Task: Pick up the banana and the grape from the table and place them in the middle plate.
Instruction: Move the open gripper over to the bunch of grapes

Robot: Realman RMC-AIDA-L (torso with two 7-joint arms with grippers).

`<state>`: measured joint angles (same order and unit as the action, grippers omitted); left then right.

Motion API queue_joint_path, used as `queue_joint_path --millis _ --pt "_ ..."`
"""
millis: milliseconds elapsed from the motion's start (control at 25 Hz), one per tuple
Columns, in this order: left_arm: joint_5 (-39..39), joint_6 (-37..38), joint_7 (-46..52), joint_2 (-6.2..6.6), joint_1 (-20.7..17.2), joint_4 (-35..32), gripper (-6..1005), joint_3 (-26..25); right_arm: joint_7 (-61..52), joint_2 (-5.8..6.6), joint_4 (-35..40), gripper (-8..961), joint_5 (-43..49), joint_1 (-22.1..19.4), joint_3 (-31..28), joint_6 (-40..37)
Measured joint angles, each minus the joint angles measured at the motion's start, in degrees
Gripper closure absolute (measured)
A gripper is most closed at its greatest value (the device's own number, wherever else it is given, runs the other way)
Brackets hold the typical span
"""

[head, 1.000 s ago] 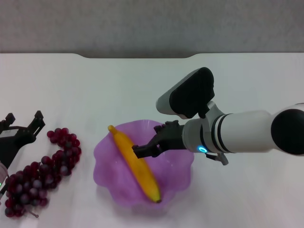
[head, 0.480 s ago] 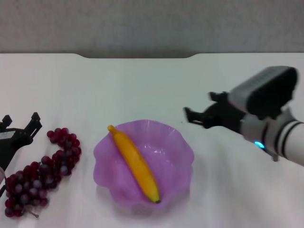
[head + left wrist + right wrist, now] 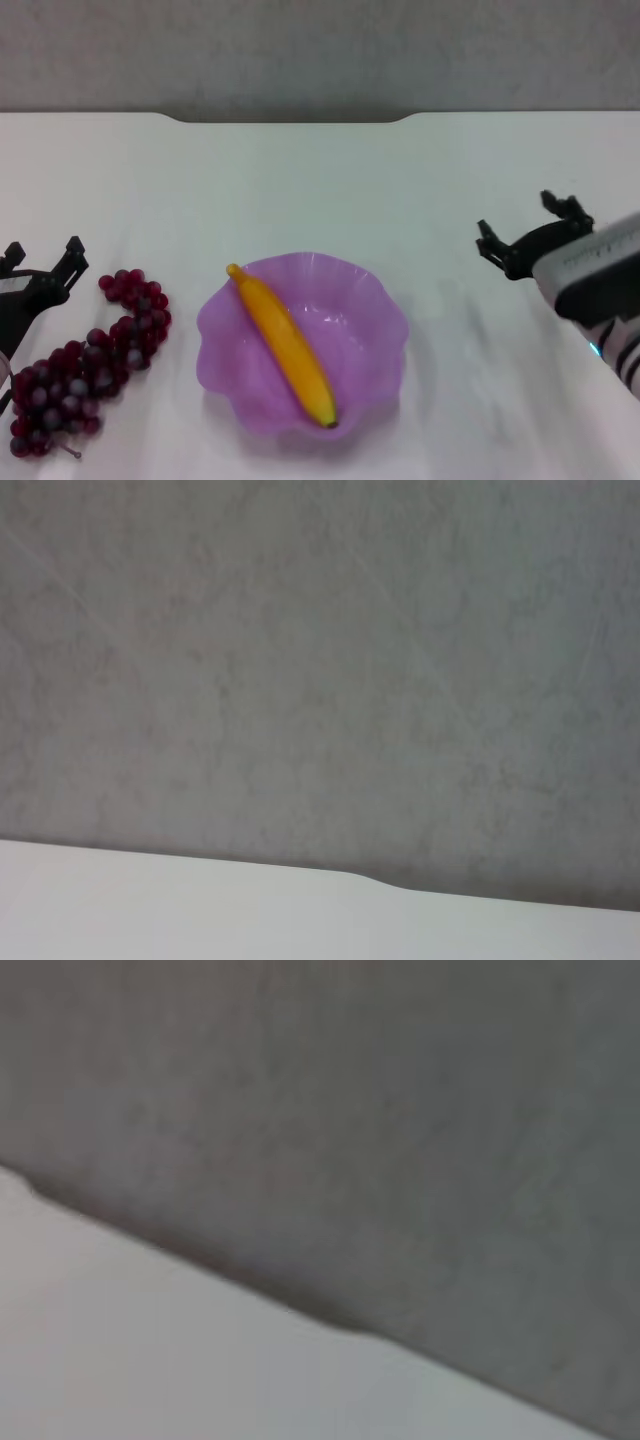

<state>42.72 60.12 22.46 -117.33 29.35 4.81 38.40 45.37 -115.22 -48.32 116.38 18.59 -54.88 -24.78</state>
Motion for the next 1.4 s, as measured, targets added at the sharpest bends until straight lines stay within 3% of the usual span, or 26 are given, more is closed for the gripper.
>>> queue_joint_path --millis 280,480,720,1000,1200,1400 --pt "0.01 0.08 0.74 -0.07 0.27 0.11 198 0.19 -19.37 -0.02 16.52 64 0.42 3.96 16.22 -26.70" --pt "1.84 0.32 5.04 0.04 0.42 0.03 199 0.42 -30.14 -0.05 22.60 65 1.28 5.56 20.63 -31.69" --pt "15.87 2.89 18.27 0.45 0.79 -6.54 200 0.46 -32.21 -0.22 24.71 65 2.74 6.04 21.27 -30.46" --pt "38.44 -0.44 49.37 0.45 -3.34 -30.70 222 2.30 -32.50 -0.19 24.78 64 3.16 6.47 21.51 -29.04" --pt "47.82 -3.64 67.16 0.66 -8.00 -47.53 222 11.27 -32.61 -0.18 24.81 64 3.16 6.41 21.55 -28.56" --pt "64.92 -4.71 86.83 0.61 -11.37 -63.92 221 18.10 -32.63 -0.16 24.91 64 3.14 6.37 21.61 -28.49"
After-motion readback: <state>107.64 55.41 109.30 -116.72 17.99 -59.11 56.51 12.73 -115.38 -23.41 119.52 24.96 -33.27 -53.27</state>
